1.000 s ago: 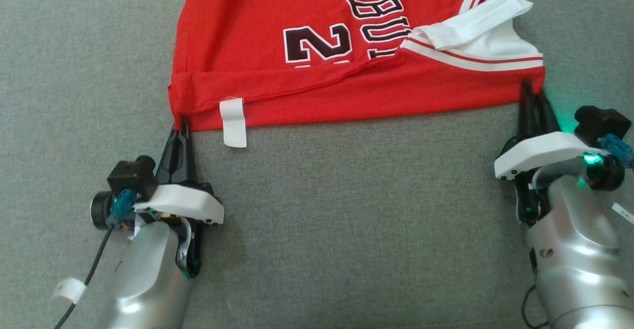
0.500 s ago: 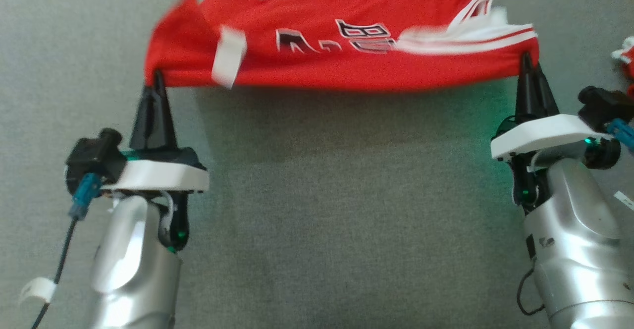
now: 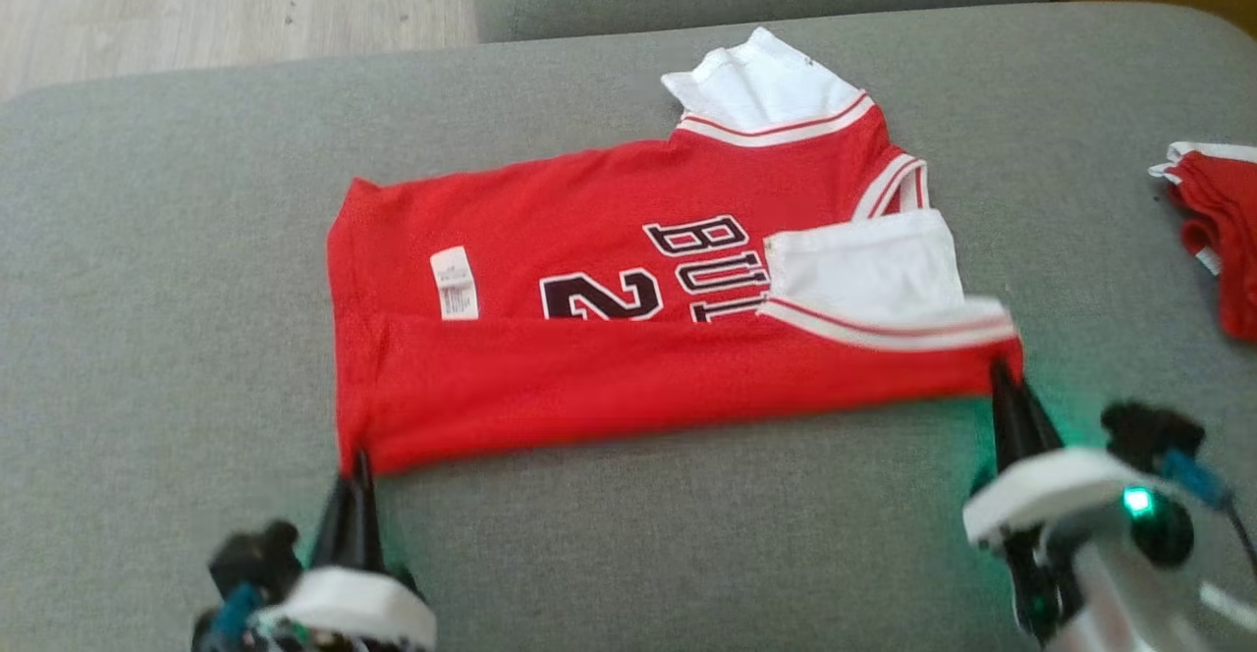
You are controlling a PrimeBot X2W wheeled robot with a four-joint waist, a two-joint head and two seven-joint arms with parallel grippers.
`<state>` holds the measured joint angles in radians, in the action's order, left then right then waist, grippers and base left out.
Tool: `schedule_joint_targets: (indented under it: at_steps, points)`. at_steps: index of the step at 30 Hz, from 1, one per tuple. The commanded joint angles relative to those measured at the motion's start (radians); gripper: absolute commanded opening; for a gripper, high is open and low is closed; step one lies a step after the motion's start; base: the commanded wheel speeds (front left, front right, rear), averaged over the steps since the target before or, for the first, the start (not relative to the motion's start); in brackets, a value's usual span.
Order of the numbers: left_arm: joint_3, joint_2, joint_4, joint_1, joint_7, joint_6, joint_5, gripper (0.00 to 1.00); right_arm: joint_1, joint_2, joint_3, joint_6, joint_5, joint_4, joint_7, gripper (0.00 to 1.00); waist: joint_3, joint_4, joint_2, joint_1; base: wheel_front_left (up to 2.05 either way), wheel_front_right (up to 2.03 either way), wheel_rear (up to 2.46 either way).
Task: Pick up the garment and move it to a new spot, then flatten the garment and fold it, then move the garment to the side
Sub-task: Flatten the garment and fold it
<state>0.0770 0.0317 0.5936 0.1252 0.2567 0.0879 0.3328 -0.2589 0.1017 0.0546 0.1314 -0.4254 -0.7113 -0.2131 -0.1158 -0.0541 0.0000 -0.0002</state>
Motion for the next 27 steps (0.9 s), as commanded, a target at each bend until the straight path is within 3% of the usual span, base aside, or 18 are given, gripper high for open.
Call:
schedule_joint_targets:
  at_steps: [1,2,3,4,8,13,18,23,27]
  points:
    - [-0.011,0.019,-0.013,0.014,0.005,-0.013,0.014,0.0,-0.012,0.021,0.019,-0.001,-0.013,0.053,0.002,0.0,-0.012,0.001,0.0,0.0002,0.0,0.0,0.0]
    - [-0.002,0.019,-0.011,0.012,0.005,-0.019,0.017,0.44,-0.001,0.027,0.02,-0.001,-0.014,0.063,0.008,0.04,-0.018,0.003,0.0,0.0002,0.0,0.0,0.0]
    - [0.003,0.019,-0.013,0.016,0.005,-0.025,0.015,1.0,0.003,0.035,0.023,-0.001,-0.009,0.073,0.014,0.96,-0.026,0.004,0.0,0.0002,0.0,0.0,0.0]
    - [0.002,0.019,-0.014,0.026,0.005,-0.035,0.009,1.0,0.001,0.041,0.022,-0.001,-0.004,0.085,0.014,1.0,-0.034,0.006,0.0,0.0002,0.0,0.0,0.0]
    - [-0.007,0.044,-0.018,0.124,0.005,-0.076,-0.044,1.0,-0.051,0.057,0.014,-0.001,0.029,0.14,0.022,1.0,-0.08,0.013,0.0,0.0002,0.0,0.0,0.0]
    - [0.015,0.108,-0.019,0.304,-0.056,-0.041,-0.07,1.0,-0.146,0.077,0.029,-0.001,0.067,0.18,0.058,1.0,-0.136,0.026,0.0,0.0002,0.0,0.0,0.0]
    - [0.067,0.178,0.01,0.519,-0.252,0.024,-0.051,1.0,-0.277,0.079,0.064,-0.001,0.088,0.195,0.102,1.0,-0.203,0.024,0.0,0.0002,0.0,0.0,0.0]
    - [0.112,0.22,0.05,0.641,-0.394,0.04,0.013,1.0,-0.373,0.071,0.12,-0.001,0.091,0.18,0.103,1.0,-0.251,0.015,0.0,0.0002,0.0,0.0,0.0]
    - [0.156,0.251,0.062,0.679,-0.421,0.042,0.042,1.0,-0.41,0.069,0.142,-0.001,0.086,0.16,0.083,1.0,-0.281,0.011,0.0,0.0002,0.0,0.0,0.0]
